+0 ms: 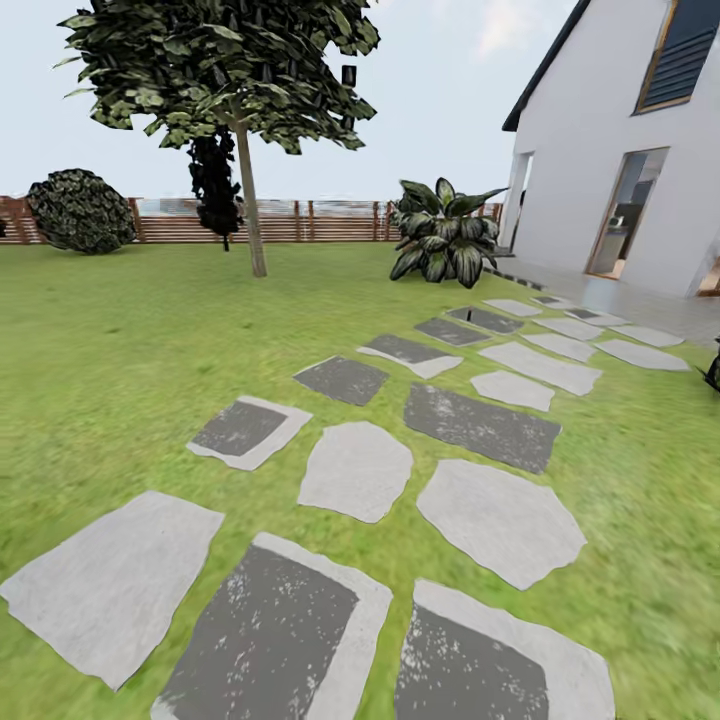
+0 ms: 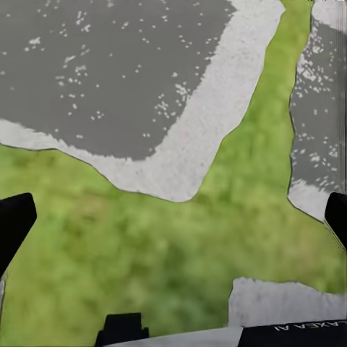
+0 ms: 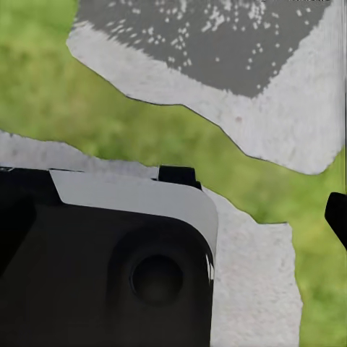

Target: In the garden, pick up the pesticide atomizer on the floor and spray pesticide onto both trees until each tree trunk is fully covered.

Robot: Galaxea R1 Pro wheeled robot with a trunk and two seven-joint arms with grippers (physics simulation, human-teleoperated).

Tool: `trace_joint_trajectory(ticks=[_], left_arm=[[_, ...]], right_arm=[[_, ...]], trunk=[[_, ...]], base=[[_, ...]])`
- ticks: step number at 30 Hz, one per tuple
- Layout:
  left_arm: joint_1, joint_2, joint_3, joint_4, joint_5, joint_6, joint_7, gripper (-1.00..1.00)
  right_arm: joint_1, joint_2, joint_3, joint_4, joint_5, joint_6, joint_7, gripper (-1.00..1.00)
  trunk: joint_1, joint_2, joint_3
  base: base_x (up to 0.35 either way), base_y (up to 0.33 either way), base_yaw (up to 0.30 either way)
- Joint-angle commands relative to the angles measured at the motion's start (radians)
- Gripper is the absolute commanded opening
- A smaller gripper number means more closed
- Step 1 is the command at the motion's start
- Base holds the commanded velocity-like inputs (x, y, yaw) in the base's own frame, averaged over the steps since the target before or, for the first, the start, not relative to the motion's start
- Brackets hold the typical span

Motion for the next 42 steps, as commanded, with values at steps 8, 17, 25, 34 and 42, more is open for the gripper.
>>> trace_joint_trajectory(ticks=[8,17,25,34,42], left_arm=[[0.000,0.000,0.000,0.000,0.000,0.000,0.000,1.00],[0.000,0.000,0.000,0.000,0.000,0.000,0.000,1.00],[0.000,0.000,0.000,-0.001,0.000,0.000,0.000,1.00],[0.000,0.000,0.000,-0.001,0.000,0.000,0.000,1.00],[0.000,0.000,0.000,-0.001,0.000,0.000,0.000,1.00]], right_arm=[[0.000,0.000,0.000,0.000,0.000,0.000,0.000,1.00],[0.000,0.000,0.000,0.000,0.000,0.000,0.000,1.00],[0.000,0.000,0.000,0.000,0.000,0.000,0.000,1.00],[0.000,0.000,0.000,0.000,0.000,0.000,0.000,1.00],[0.000,0.000,0.000,0.000,0.000,0.000,0.000,1.00]], trunk=[[0.000,0.000,0.000],[0.000,0.000,0.000],[0.000,0.000,0.000],[0.000,0.000,0.000],[0.000,0.000,0.000]], base=[[0.239,0.000,-0.263],[0.239,0.000,-0.117],[0.239,0.000,-0.022],[0.239,0.000,-0.001],[0.239,0.000,0.000]])
